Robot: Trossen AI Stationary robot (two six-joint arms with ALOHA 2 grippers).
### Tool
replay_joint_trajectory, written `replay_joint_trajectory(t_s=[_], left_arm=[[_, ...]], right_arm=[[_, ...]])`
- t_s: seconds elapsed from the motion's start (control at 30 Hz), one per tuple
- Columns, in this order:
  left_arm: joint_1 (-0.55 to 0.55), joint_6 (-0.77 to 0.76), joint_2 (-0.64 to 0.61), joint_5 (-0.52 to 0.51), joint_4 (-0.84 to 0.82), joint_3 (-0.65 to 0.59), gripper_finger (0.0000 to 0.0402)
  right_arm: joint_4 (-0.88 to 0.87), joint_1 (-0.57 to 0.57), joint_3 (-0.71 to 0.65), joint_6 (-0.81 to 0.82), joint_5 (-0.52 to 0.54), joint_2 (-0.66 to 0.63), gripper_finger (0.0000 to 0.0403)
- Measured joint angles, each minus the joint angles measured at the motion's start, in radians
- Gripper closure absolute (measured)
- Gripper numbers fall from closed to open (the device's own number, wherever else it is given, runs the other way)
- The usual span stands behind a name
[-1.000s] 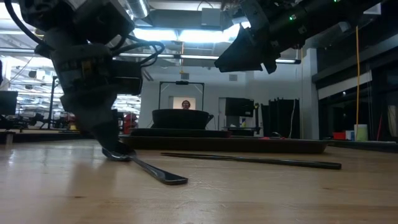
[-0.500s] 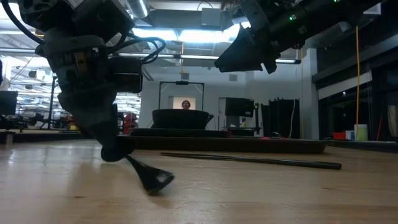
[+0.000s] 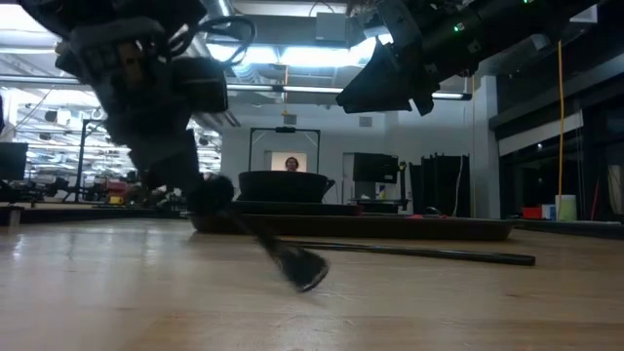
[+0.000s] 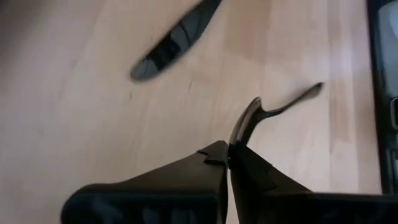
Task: Set up tray
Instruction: Put the black spoon on the red table napkin to the left of the black fork
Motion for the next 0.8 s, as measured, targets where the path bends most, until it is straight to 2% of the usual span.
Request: replay_joint_trajectory(t_s=[0.63,0.8], left_arm=[[0.155,0.223,-0.285,-0.102,-0.128,0.000,0.0400],[0.226,0.267,-0.337,-0.151,-0.163,0.000,0.0399]], right_arm=[[0.003,0.000,0.000,0.023,0.008,0.000,0.0279],[0.084,0.000,0.000,-0.090,0.035,0.000,0.0279]])
